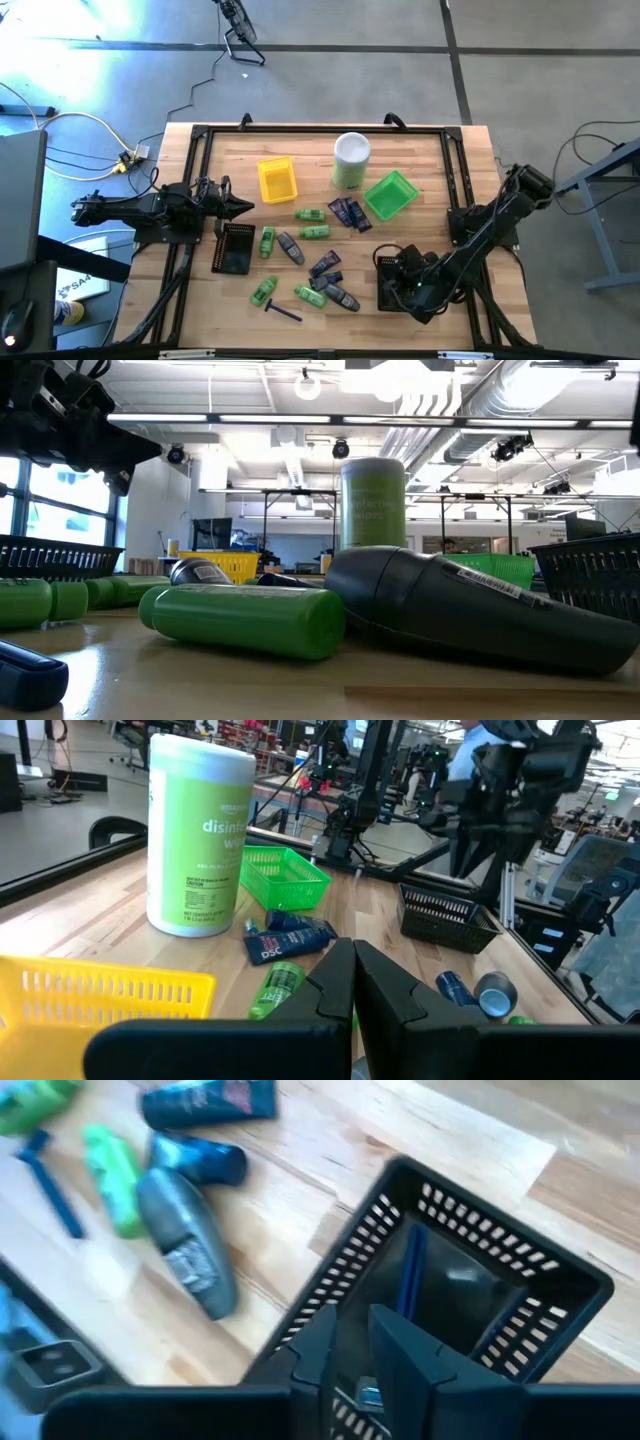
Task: Pick & Place Travel size toiletries
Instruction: Put the shampoo bottle bottle into the green bin
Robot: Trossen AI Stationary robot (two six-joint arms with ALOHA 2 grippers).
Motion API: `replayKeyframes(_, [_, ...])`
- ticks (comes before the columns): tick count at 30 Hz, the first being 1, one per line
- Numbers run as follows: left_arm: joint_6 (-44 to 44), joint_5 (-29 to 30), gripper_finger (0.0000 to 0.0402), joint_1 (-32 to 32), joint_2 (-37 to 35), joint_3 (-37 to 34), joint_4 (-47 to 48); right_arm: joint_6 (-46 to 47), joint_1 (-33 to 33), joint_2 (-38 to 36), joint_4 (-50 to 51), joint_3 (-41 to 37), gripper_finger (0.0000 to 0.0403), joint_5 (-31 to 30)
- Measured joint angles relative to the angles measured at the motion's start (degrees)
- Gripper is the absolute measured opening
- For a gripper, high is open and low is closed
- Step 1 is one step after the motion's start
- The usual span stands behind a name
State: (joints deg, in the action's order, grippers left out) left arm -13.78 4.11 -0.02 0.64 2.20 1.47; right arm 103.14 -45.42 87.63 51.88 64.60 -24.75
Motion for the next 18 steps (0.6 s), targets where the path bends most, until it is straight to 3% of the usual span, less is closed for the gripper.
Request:
replayKeyframes(5, [0.0, 0.0, 0.0003, 0.0, 0.0, 0.0, 0.0, -4.6, 1.3, -2.3, -2.6, 0.0, 0.0044, -2.5])
replayKeyframes(10, [0.0, 0.0, 0.0003, 0.0, 0.0, 0.0, 0.0, -16.1, 4.0, -2.6, -9.1, 0.0, 0.0043, -5.6])
replayKeyframes(18, [0.0, 0.0, 0.0003, 0.0, 0.0, 0.0, 0.0, -33.0, 10.7, -2.6, -19.3, 0.0, 0.0043, -5.4])
